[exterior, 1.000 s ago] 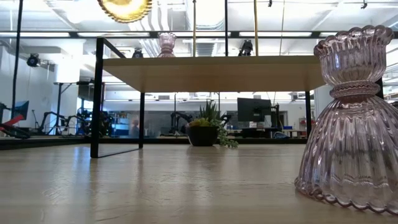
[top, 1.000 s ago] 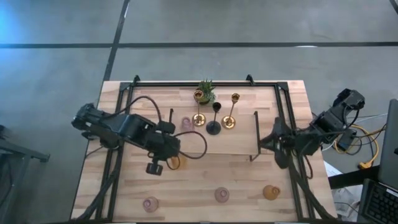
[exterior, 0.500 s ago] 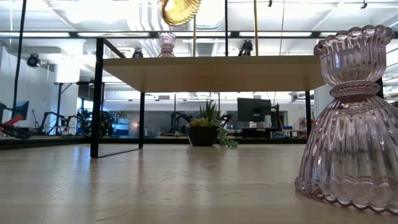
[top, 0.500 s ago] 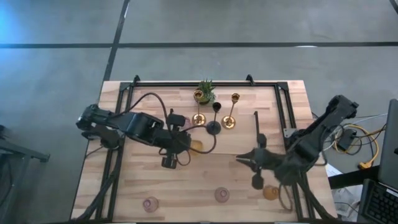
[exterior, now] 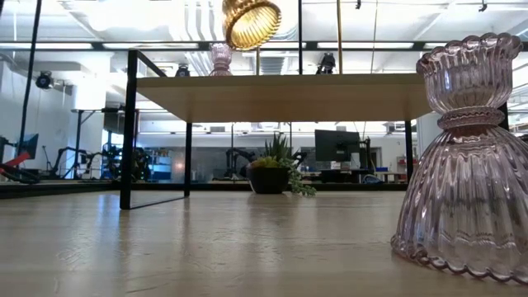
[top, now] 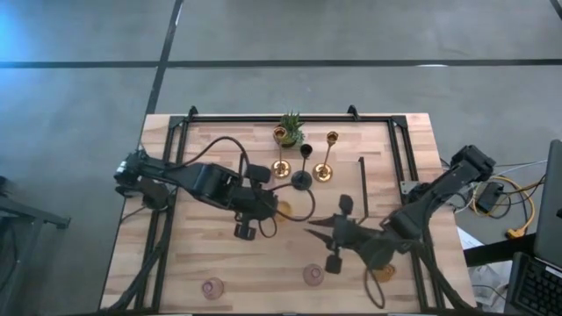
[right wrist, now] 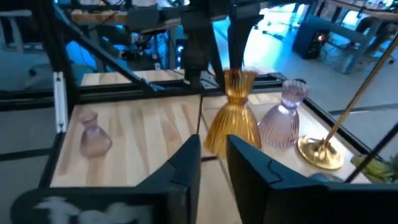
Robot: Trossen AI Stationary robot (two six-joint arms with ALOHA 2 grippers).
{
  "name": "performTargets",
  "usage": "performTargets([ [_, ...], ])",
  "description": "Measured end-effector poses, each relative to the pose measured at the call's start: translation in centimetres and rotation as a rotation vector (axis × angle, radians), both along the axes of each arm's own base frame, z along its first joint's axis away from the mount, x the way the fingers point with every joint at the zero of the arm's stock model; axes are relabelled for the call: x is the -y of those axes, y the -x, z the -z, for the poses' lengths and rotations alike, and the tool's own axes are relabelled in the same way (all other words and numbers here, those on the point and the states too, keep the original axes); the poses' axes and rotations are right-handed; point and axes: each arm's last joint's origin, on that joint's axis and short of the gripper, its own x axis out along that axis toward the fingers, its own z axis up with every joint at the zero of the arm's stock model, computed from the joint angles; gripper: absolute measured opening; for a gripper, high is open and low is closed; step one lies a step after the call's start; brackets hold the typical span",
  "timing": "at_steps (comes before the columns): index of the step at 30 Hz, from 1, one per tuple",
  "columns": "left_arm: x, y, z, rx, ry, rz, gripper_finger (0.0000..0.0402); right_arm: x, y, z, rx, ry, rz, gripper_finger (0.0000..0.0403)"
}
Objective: Pick & Place candle stick holders
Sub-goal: Put the top orange glass candle holder on the shelf
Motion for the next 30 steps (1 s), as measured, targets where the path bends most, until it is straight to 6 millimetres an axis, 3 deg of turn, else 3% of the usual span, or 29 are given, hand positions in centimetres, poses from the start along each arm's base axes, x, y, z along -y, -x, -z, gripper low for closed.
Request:
performTargets([
  [7, 0.3, -0.5, 0.4, -0.016, -0.058, 0.132, 0.0035, -0.4, -3.6, 0.4, -0.063, 0.070, 0.033, 0.0152],
  [14, 1.4, 0.0, 0.3, -0.040, -0.152, 0.342, 0.0035, 0.2, -4.7, 0.5, -0.121, 0.018, 0.097, 0.0206],
  [22, 2.7, 0.5, 0.3, -0.049, -0.377, 0.545, 0.0035, 1.3, -6.0, 0.6, -0.129, -0.098, 0.005, 0.0229],
  [30, 3.0, 0.0, -0.1, 0.001, -0.480, 0.690, 0.0035, 1.6, -6.3, 0.4, -0.118, -0.088, -0.006, 0.0226],
])
